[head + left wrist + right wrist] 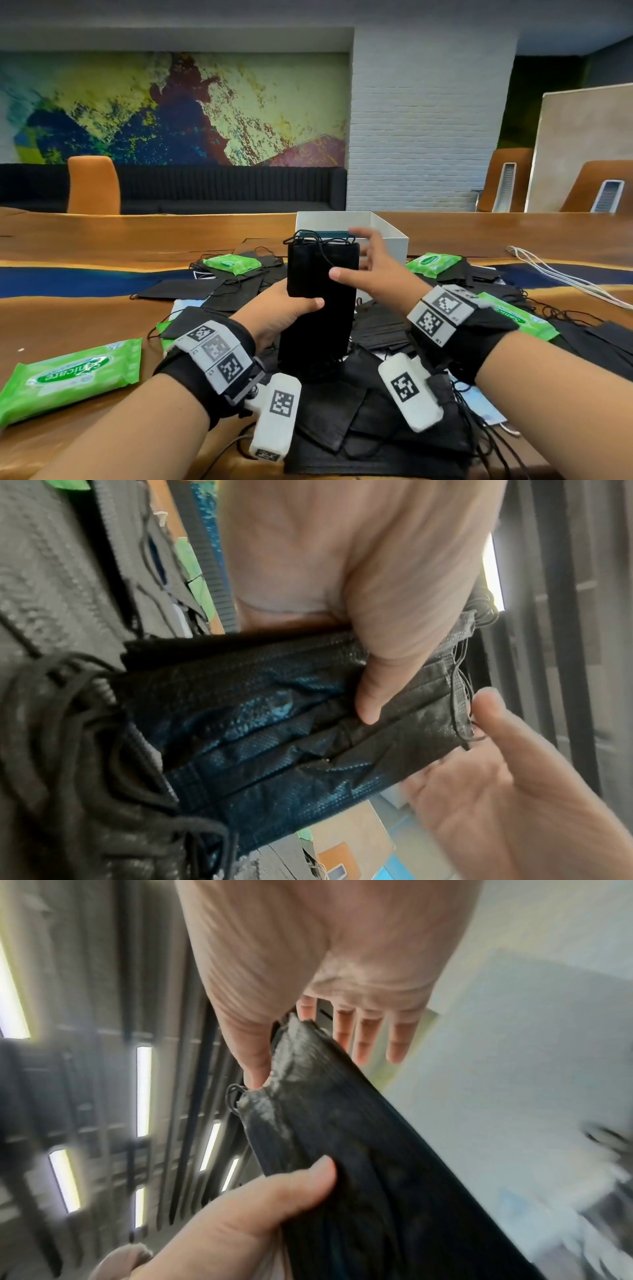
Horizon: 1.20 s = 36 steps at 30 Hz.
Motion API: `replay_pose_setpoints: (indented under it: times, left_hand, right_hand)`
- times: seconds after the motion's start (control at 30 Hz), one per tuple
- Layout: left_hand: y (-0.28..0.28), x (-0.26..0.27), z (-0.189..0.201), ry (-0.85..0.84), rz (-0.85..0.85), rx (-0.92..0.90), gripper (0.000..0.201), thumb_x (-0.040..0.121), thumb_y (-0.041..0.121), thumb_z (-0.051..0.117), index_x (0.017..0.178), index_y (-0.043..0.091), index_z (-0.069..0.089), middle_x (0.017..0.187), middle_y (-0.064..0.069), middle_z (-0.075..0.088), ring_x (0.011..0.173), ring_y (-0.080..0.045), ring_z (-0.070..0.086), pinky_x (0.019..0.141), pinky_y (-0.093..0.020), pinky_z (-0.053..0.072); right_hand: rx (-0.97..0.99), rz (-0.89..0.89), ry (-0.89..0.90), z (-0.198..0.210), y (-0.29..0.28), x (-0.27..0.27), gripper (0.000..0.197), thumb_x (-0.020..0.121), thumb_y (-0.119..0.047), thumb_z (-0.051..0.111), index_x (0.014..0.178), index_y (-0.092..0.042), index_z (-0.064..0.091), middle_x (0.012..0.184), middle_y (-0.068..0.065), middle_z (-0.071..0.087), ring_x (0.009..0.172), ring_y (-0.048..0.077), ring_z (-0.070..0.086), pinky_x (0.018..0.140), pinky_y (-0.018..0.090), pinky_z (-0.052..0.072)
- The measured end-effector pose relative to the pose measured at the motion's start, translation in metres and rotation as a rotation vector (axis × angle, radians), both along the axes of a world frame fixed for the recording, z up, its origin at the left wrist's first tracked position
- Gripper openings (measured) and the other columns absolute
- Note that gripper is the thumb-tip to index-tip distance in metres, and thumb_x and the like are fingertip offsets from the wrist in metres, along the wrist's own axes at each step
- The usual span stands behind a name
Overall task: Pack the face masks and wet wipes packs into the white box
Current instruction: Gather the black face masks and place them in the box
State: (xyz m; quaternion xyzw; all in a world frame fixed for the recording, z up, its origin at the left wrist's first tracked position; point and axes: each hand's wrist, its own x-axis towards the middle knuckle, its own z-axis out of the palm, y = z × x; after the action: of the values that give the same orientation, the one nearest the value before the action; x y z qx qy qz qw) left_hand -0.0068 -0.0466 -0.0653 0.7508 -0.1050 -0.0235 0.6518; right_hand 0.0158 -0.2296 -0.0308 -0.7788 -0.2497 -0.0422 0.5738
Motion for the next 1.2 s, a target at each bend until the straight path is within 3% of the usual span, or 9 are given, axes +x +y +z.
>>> replay_pose_setpoints:
  times: [0.13, 0.27, 0.5, 0.63, 0.73, 0.87, 1.0, 1.1, 1.2]
  left_hand:
    - [-0.006, 0.000, 0.017, -0.055, -0.041, 0.154, 0.020, 0.087, 0.003, 0.062, 0.102, 0.016, 0.064, 0.101, -0.008, 0.071, 0.098, -0.023, 0.067, 0.092, -0.037, 0.052]
    - [-0.012, 0.005, 0.041, -0.154, -0.034, 0.327, 0.016, 0.085, 0.006, 0.066, 0.091, 0.021, 0.063, 0.091, -0.003, 0.071, 0.091, -0.019, 0.068, 0.088, -0.033, 0.053]
    - [-0.026, 0.023, 0.064, -0.185, -0.095, 0.387, 0.021, 0.081, 0.021, 0.071, 0.100, 0.024, 0.065, 0.097, -0.001, 0.072, 0.094, -0.021, 0.069, 0.090, -0.036, 0.052]
    - [-0.017, 0.051, 0.080, -0.199, 0.046, 0.279, 0.031, 0.088, 0.050, 0.057, 0.108, 0.028, 0.063, 0.106, 0.004, 0.069, 0.098, -0.014, 0.064, 0.088, -0.033, 0.048]
    - [-0.001, 0.087, 0.083, -0.096, 0.274, 0.130, 0.047, 0.089, 0.056, 0.047, 0.121, 0.021, 0.051, 0.125, -0.003, 0.057, 0.115, -0.022, 0.054, 0.095, -0.046, 0.046]
    - [0.002, 0.112, 0.076, 0.246, 0.370, 0.021, 0.053, 0.097, 0.039, 0.047, 0.142, 0.016, 0.032, 0.149, -0.012, 0.033, 0.131, -0.039, 0.039, 0.098, -0.053, 0.044]
    - [-0.008, 0.135, 0.067, 0.424, 0.291, 0.005, 0.050, 0.094, 0.038, 0.052, 0.133, 0.009, 0.042, 0.132, -0.018, 0.049, 0.110, -0.041, 0.055, 0.090, -0.055, 0.050]
    - [-0.007, 0.160, 0.047, 0.377, 0.316, 0.053, 0.044, 0.083, 0.026, 0.053, 0.121, 0.005, 0.052, 0.121, -0.018, 0.056, 0.114, -0.043, 0.055, 0.091, -0.058, 0.049]
    - [-0.008, 0.166, 0.036, 0.327, 0.326, -0.079, 0.067, 0.069, 0.021, 0.049, 0.135, 0.007, 0.040, 0.126, -0.021, 0.052, 0.109, -0.049, 0.053, 0.071, -0.068, 0.051]
  right_hand:
    - [-0.253, -0.075, -0.283, 0.044, -0.009, -0.010, 0.043, 0.081, -0.021, 0.072, 0.114, -0.038, 0.050, 0.104, -0.007, 0.059, 0.091, 0.008, 0.059, 0.086, 0.023, 0.048]
    - [-0.469, -0.053, -0.253, 0.069, -0.026, -0.005, 0.016, 0.088, -0.016, 0.064, 0.091, -0.031, 0.063, 0.079, -0.008, 0.065, 0.071, 0.006, 0.058, 0.072, 0.021, 0.047]
    - [-0.433, -0.063, -0.181, 0.070, -0.057, 0.019, 0.022, 0.092, -0.007, 0.056, 0.112, -0.011, 0.066, 0.103, 0.007, 0.072, 0.091, 0.013, 0.065, 0.088, 0.029, 0.051]
    - [-0.159, -0.182, -0.099, 0.087, -0.076, 0.037, 0.012, 0.093, -0.003, 0.053, 0.094, -0.007, 0.063, 0.079, 0.006, 0.067, 0.063, 0.006, 0.063, 0.069, 0.018, 0.054]
    - [0.137, -0.288, -0.051, 0.109, -0.096, 0.052, 0.019, 0.094, -0.001, 0.050, 0.081, -0.010, 0.060, 0.068, 0.002, 0.065, 0.057, 0.004, 0.062, 0.052, 0.013, 0.052]
    - [0.398, -0.387, 0.017, 0.125, -0.114, 0.079, 0.019, 0.095, -0.003, 0.049, 0.078, -0.009, 0.057, 0.077, 0.007, 0.061, 0.068, 0.012, 0.061, 0.048, 0.016, 0.052]
    - [0.465, -0.443, 0.042, 0.128, -0.114, 0.105, 0.021, 0.095, -0.002, 0.049, 0.076, -0.008, 0.054, 0.081, 0.010, 0.057, 0.074, 0.017, 0.058, 0.047, 0.019, 0.054]
    - [0.459, -0.454, 0.069, 0.123, -0.105, 0.120, 0.019, 0.095, 0.000, 0.048, 0.079, -0.007, 0.054, 0.082, 0.011, 0.057, 0.074, 0.019, 0.058, 0.048, 0.020, 0.055]
    - [0.458, -0.448, 0.087, 0.116, -0.093, 0.128, 0.019, 0.094, 0.002, 0.048, 0.078, -0.006, 0.052, 0.080, 0.011, 0.056, 0.073, 0.020, 0.057, 0.046, 0.022, 0.055]
